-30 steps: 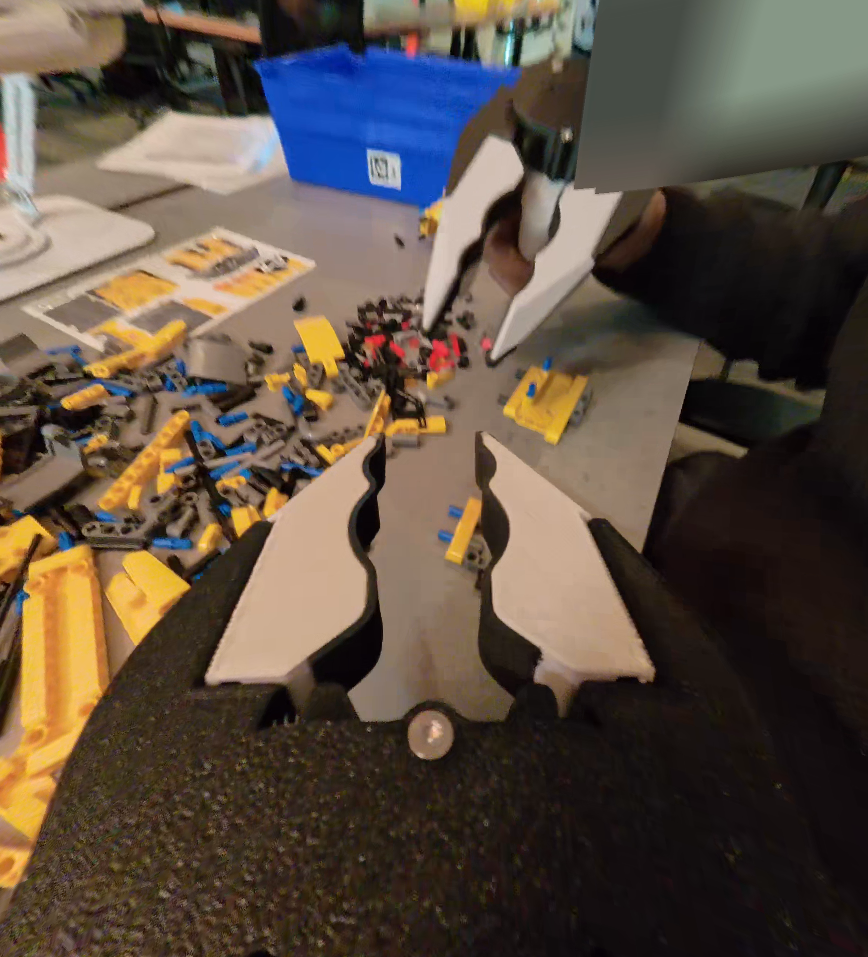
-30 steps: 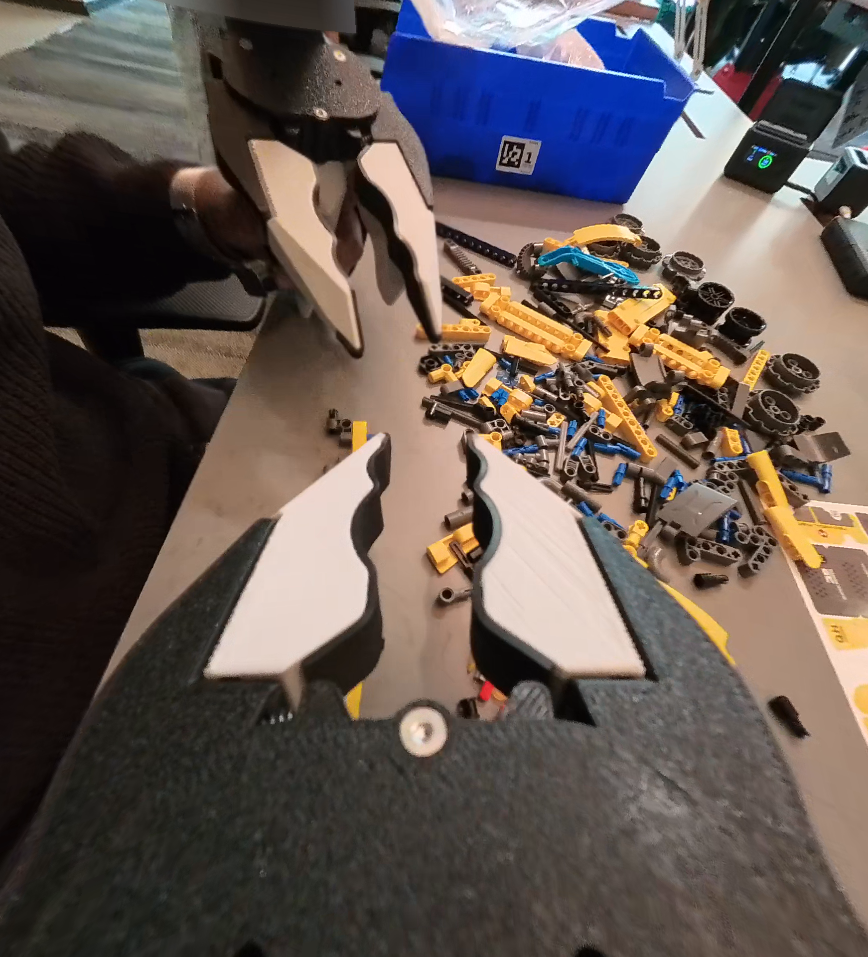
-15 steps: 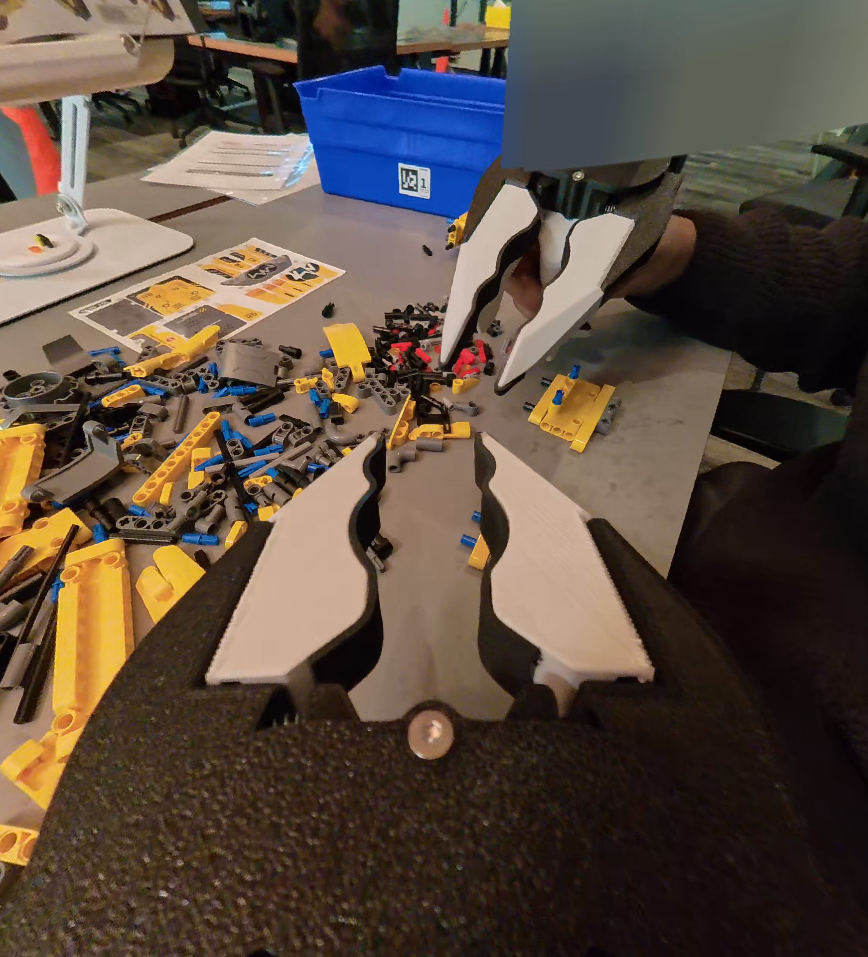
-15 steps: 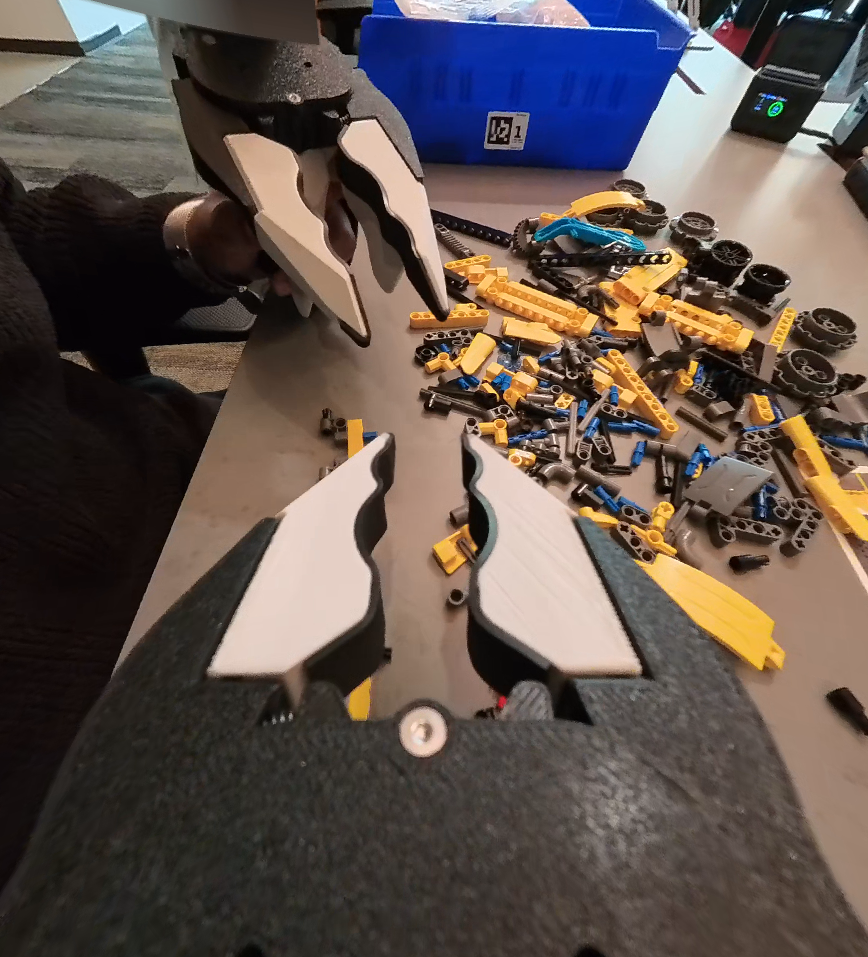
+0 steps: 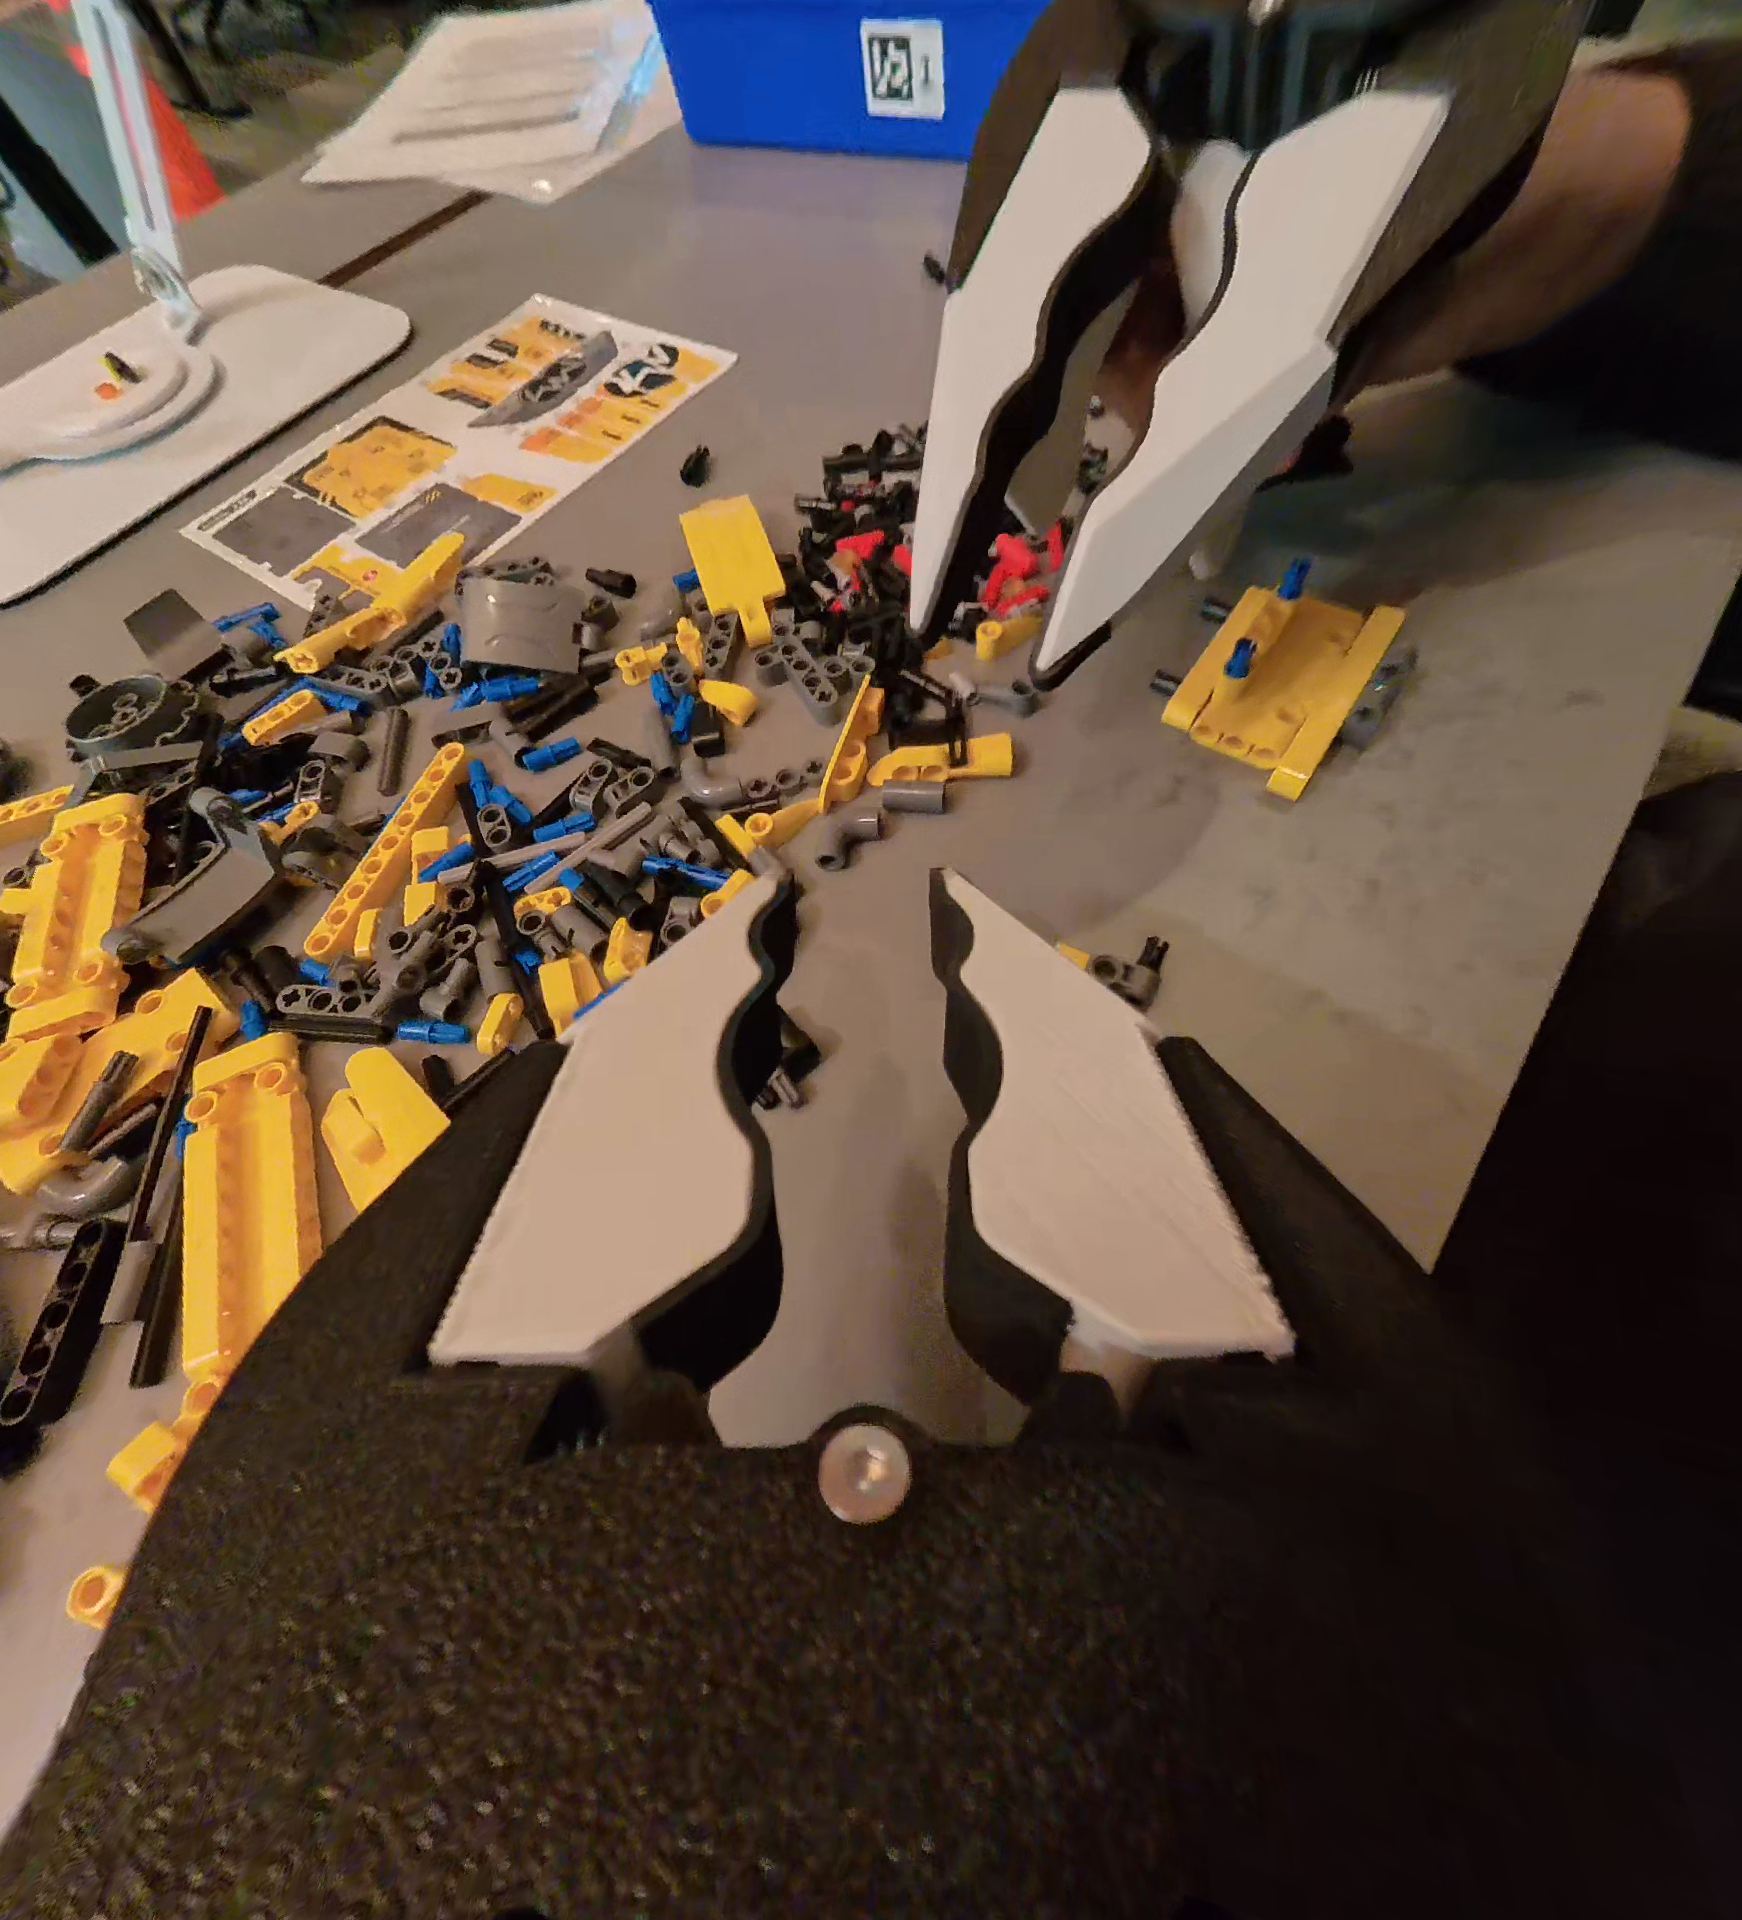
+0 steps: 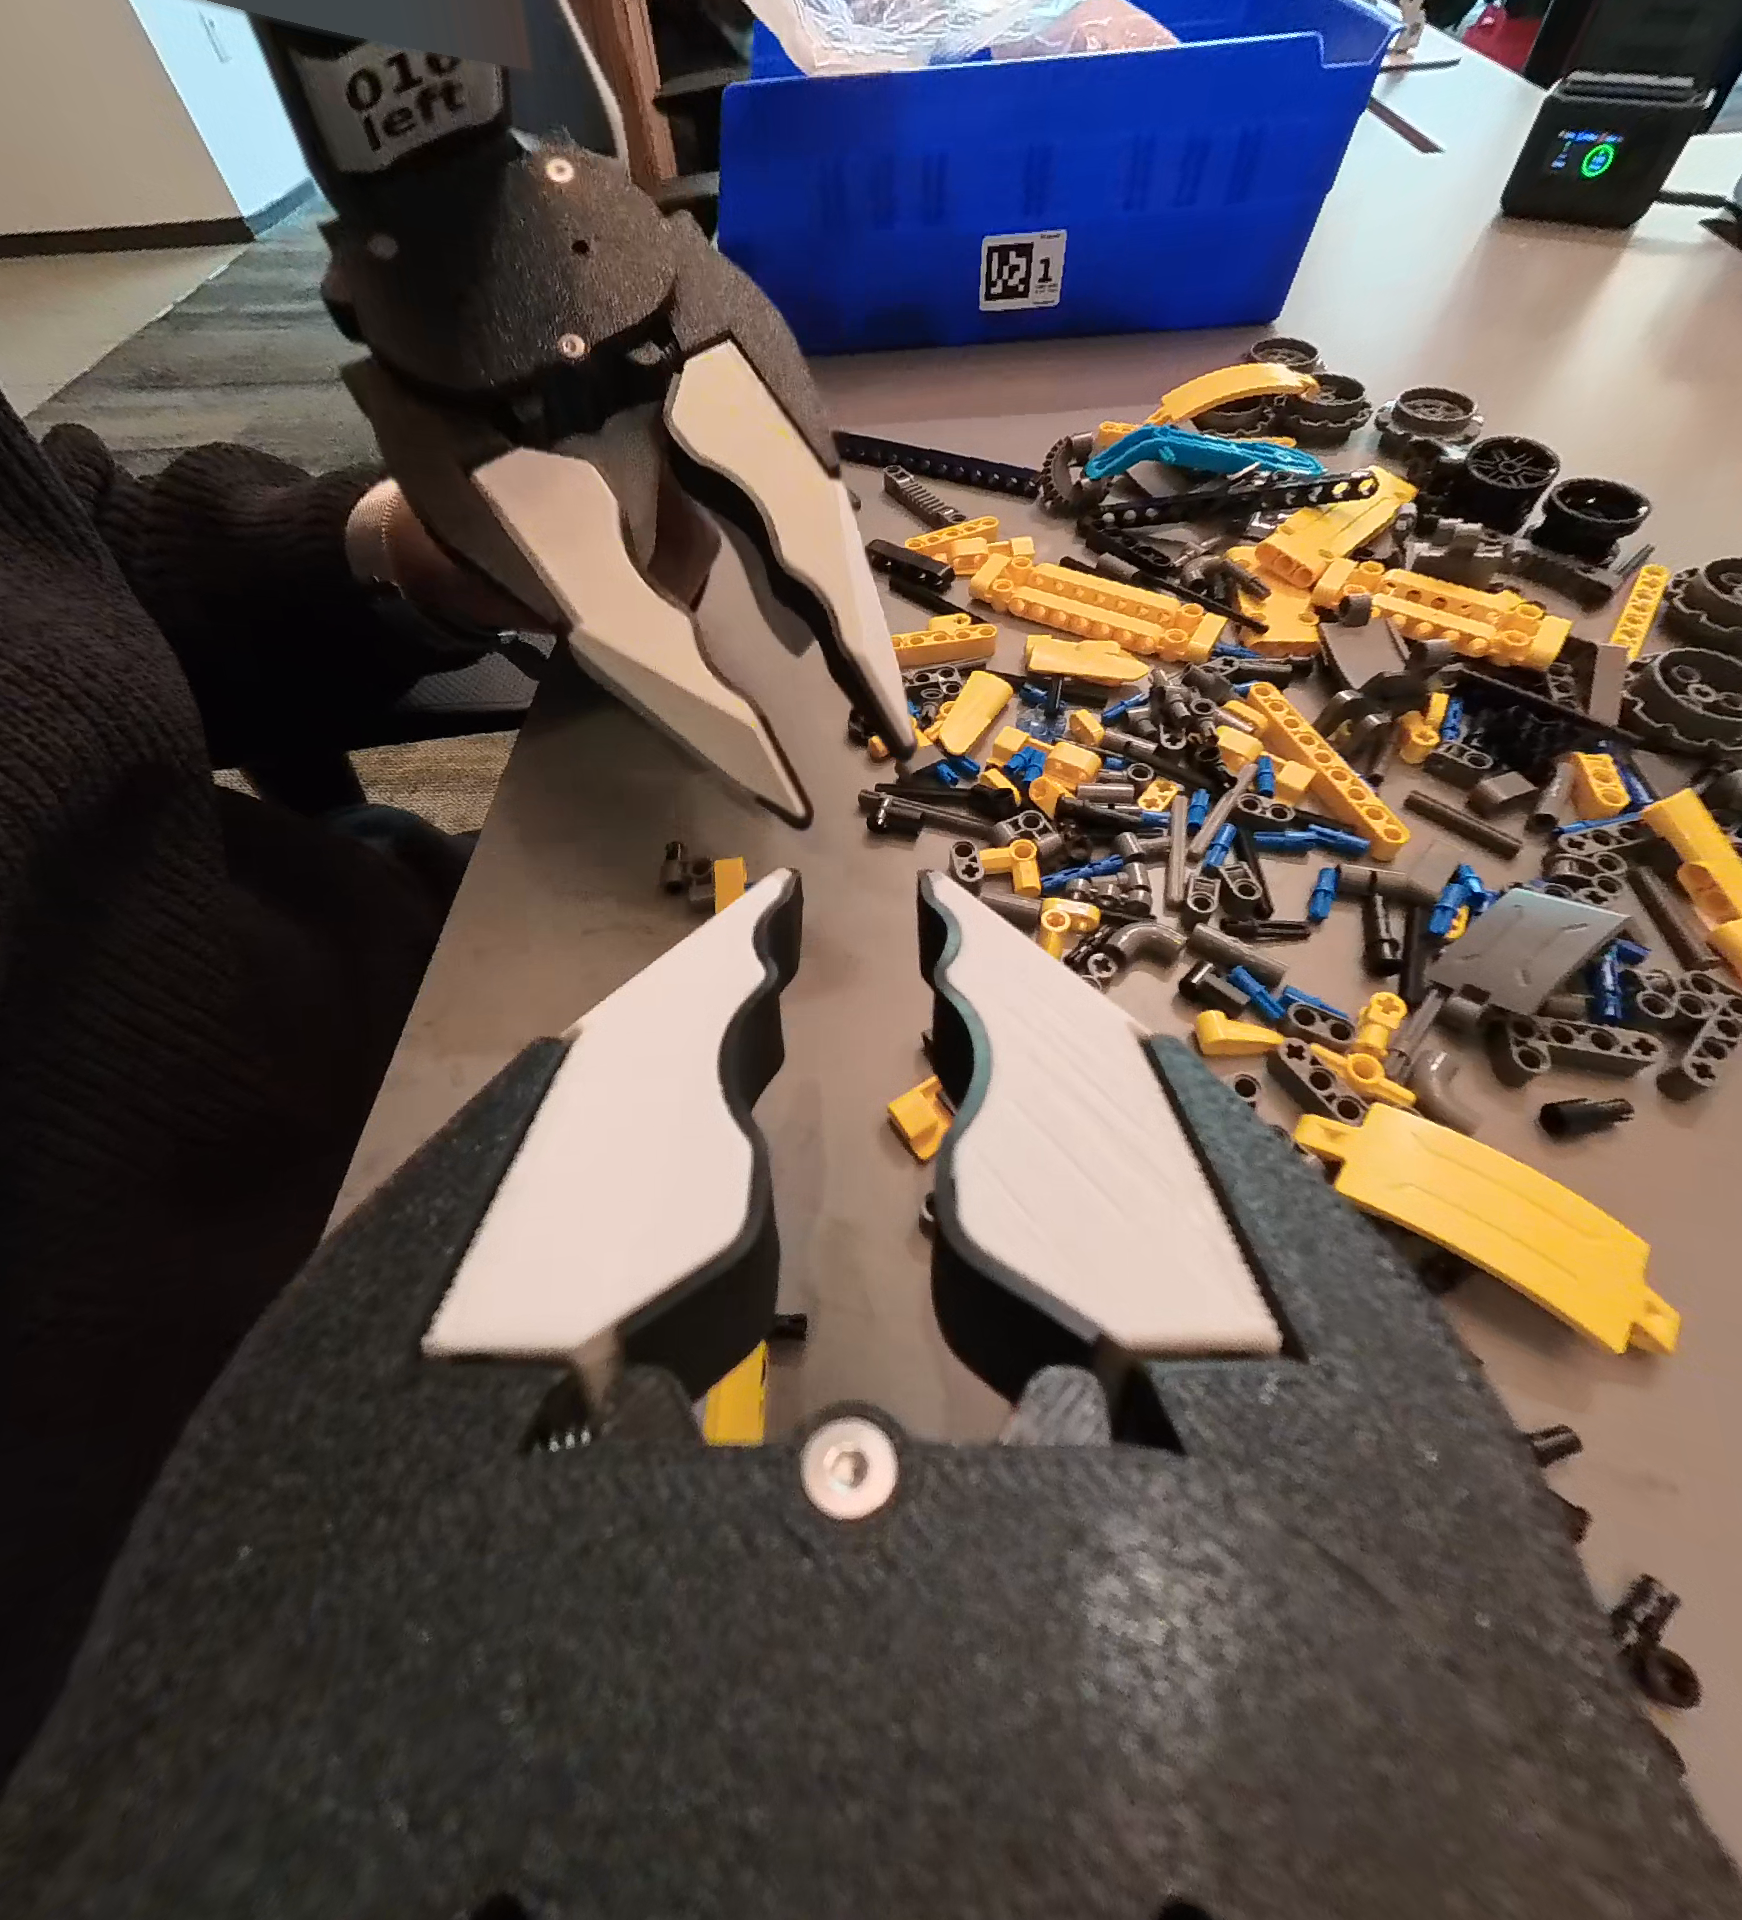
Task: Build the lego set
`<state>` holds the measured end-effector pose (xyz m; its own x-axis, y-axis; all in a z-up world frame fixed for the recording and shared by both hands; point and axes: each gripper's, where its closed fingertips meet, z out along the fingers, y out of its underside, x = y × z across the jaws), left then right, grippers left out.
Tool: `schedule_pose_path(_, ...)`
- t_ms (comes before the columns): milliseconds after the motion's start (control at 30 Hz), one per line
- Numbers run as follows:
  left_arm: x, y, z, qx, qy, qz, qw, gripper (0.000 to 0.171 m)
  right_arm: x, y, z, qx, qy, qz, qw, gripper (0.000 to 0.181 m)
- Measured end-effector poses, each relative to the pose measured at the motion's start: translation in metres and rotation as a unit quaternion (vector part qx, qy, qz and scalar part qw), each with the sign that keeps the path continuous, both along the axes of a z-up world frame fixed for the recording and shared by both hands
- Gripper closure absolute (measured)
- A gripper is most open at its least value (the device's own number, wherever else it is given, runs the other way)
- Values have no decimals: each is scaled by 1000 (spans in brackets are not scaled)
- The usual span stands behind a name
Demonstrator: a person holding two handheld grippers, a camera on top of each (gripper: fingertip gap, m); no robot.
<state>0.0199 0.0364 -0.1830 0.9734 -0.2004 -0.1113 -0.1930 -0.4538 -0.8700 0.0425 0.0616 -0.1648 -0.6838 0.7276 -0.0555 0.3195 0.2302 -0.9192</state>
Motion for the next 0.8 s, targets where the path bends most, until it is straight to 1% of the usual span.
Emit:
schedule_pose_path(67, 1, 1, -3, -6, 12, 1, 1000, 147, 0, 0, 1, 0, 2, 0, 1000, 159)
schedule_pose_path(133, -1, 0, -1, -2, 2, 5, 1000, 147, 0, 0, 2, 1, 4, -1, 1000, 159)
schedule_pose_path(333, -18, -1, 12, 25, -82, 35, 996, 147, 1, -1, 5, -1, 6, 0, 1000, 160)
schedule_pose_path(433, -27, -1, 16, 39, -107, 57, 992, 147, 1, -1, 5, -1, 6, 1, 1000, 160)
schedule_pose_path(600, -41, -4, 22, 60, -125, 93, 986, 147, 1, -1, 0, 9, 2, 0, 1000, 160)
schedule_pose_path(800, -44, -4, 22, 61, -124, 103, 985, 147, 0, -1, -2, 14, -1, -1, 1000, 160)
